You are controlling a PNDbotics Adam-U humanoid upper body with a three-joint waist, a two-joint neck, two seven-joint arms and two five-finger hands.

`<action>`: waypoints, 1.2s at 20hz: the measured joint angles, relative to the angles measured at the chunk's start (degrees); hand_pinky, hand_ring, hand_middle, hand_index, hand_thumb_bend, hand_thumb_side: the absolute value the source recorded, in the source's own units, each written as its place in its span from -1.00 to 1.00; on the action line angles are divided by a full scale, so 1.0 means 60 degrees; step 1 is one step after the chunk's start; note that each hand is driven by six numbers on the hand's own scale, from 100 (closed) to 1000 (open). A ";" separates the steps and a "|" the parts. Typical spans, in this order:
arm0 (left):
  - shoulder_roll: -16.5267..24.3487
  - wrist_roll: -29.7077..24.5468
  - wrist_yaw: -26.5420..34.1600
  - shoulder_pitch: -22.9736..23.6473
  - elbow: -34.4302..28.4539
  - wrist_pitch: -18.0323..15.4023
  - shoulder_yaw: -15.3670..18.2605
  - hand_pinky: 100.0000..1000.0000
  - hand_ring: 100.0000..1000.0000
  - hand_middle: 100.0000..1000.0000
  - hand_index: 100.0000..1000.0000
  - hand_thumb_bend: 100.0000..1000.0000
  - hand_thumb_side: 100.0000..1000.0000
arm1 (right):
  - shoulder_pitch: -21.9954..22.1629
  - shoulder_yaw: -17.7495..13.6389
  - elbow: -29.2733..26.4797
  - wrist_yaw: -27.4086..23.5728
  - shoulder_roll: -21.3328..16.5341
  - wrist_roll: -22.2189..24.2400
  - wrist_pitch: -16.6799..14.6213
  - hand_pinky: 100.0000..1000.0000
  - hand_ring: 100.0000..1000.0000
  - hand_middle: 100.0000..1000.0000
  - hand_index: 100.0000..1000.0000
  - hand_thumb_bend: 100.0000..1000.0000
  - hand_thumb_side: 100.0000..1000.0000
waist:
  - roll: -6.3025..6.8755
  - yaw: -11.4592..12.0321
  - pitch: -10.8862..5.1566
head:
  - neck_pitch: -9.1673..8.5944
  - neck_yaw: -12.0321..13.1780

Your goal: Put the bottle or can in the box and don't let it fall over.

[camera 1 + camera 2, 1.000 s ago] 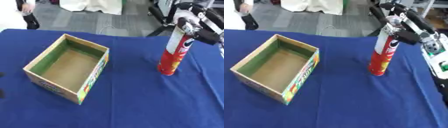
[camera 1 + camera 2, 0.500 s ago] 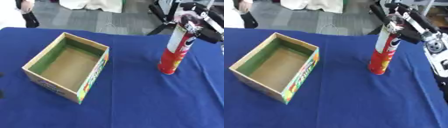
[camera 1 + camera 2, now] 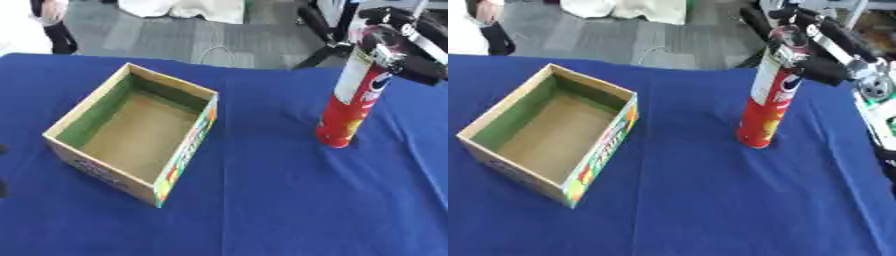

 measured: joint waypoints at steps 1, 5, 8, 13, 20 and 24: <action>-0.0001 -0.0004 -0.0007 0.0000 0.0000 0.0004 -0.0015 -0.42 0.46 0.54 0.58 -0.83 0.67 | -0.0054 0.0001 0.0000 -0.0030 0.0000 -0.0064 -0.0022 1.00 0.82 0.81 0.92 -1.00 1.00 | 0.0001 0.0000 0.0010 | 0.0000 -0.0001; -0.0001 -0.0028 -0.0014 -0.0001 0.0000 0.0023 -0.0039 -0.42 0.46 0.54 0.58 -0.83 0.67 | -0.0271 0.0088 0.0065 -0.0040 0.0000 -0.0112 -0.0107 1.00 0.84 0.82 0.92 -1.00 1.00 | 0.0001 0.0019 0.0018 | 0.0000 -0.0005; -0.0001 -0.0030 -0.0014 -0.0001 0.0000 0.0022 -0.0039 -0.42 0.46 0.54 0.58 -0.83 0.67 | -0.0303 0.0129 0.0187 0.0060 -0.0002 -0.0016 -0.0178 1.00 0.83 0.81 0.91 -1.00 1.00 | 0.0002 0.0032 0.0045 | 0.0001 -0.0007; -0.0001 -0.0034 -0.0019 -0.0001 0.0000 0.0026 -0.0039 -0.42 0.46 0.54 0.58 -0.83 0.67 | -0.0372 0.0129 0.0296 0.0213 -0.0026 0.0143 -0.0315 1.00 0.80 0.80 0.91 -1.00 1.00 | -0.0002 0.0034 0.0058 | 0.0002 -0.0009; -0.0001 -0.0035 -0.0028 0.0000 0.0000 0.0027 -0.0039 -0.42 0.46 0.54 0.58 -0.83 0.67 | -0.0372 0.0126 0.0300 0.0278 -0.0094 0.0448 -0.0451 0.91 0.73 0.76 0.88 -1.00 1.00 | -0.0008 0.0034 0.0060 | 0.0008 -0.0009; -0.0002 -0.0040 -0.0028 0.0000 0.0000 0.0031 -0.0039 -0.42 0.46 0.54 0.58 -0.83 0.67 | -0.0372 0.0124 0.0298 0.0296 -0.0104 0.0600 -0.0478 0.78 0.67 0.75 0.87 -0.90 1.00 | -0.0014 0.0034 0.0060 | 0.0009 -0.0009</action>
